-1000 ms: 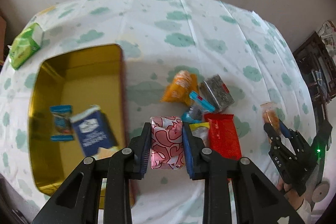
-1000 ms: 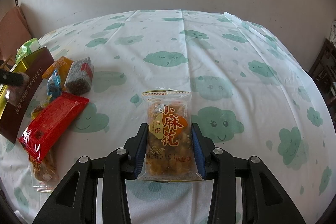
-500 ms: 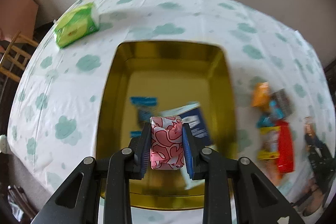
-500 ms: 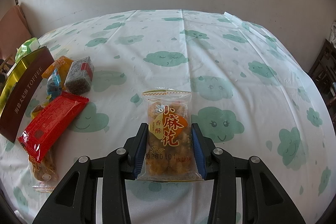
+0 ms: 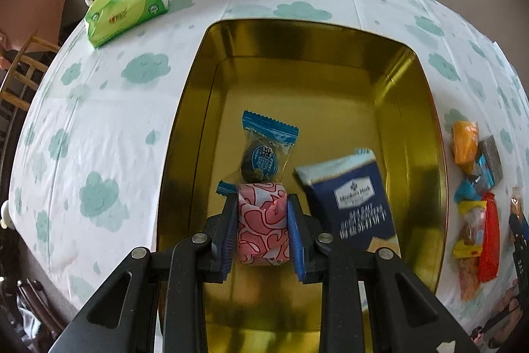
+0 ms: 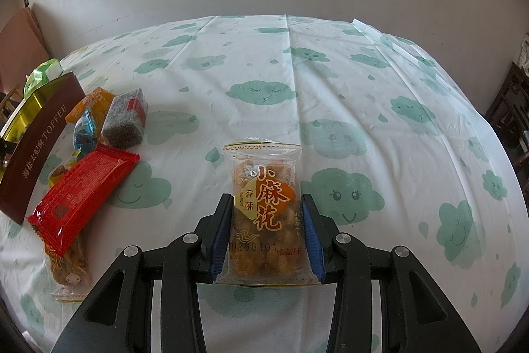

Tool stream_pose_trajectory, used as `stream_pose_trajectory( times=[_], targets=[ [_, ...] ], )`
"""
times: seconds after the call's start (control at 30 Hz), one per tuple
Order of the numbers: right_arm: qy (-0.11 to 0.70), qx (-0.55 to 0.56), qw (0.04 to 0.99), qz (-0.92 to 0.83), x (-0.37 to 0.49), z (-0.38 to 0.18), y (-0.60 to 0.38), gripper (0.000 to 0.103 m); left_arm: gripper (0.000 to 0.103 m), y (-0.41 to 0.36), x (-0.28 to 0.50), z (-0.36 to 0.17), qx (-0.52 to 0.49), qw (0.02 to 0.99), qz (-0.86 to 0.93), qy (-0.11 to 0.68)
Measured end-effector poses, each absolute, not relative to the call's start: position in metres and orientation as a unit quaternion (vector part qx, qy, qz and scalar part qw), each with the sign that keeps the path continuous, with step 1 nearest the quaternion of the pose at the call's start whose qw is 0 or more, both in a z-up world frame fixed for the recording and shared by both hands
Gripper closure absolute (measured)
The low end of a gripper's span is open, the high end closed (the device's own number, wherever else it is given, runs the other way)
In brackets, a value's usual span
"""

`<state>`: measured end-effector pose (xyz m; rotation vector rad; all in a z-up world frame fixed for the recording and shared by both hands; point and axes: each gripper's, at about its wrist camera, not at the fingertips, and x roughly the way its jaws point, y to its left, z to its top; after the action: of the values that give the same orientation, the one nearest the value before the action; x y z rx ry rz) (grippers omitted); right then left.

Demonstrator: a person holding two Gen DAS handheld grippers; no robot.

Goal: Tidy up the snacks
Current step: 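Lower the pink candy into the tin box and open the left gripper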

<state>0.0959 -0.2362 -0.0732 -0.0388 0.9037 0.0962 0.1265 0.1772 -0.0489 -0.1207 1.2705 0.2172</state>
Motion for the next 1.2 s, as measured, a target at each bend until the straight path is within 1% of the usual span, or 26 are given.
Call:
stream_pose_trajectory(
  times=[0.37,0.9,1.13,1.2],
  targets=[
    [0.437,-0.019,0.898,0.046,0.096,-0.073,-0.236,0.061,0.078,0.182,0.149,-0.049,-0.046,0.808,0.102,0.578],
    [0.437,-0.020,0.898,0.046,0.096,-0.073,-0.236,0.061,0.077,0.180,0.149,-0.047,-0.035,0.814,0.093,0.573],
    [0.437,-0.021,0.898,0.046,0.096,-0.073,-0.236,0.061,0.072,0.175,0.143,-0.040,-0.029,0.819,0.089,0.567],
    [0.437,-0.021,0.898,0.047,0.096,-0.073,-0.236,0.061,0.068,0.174,0.140,-0.037,-0.028,0.821,0.086,0.564]
  ],
)
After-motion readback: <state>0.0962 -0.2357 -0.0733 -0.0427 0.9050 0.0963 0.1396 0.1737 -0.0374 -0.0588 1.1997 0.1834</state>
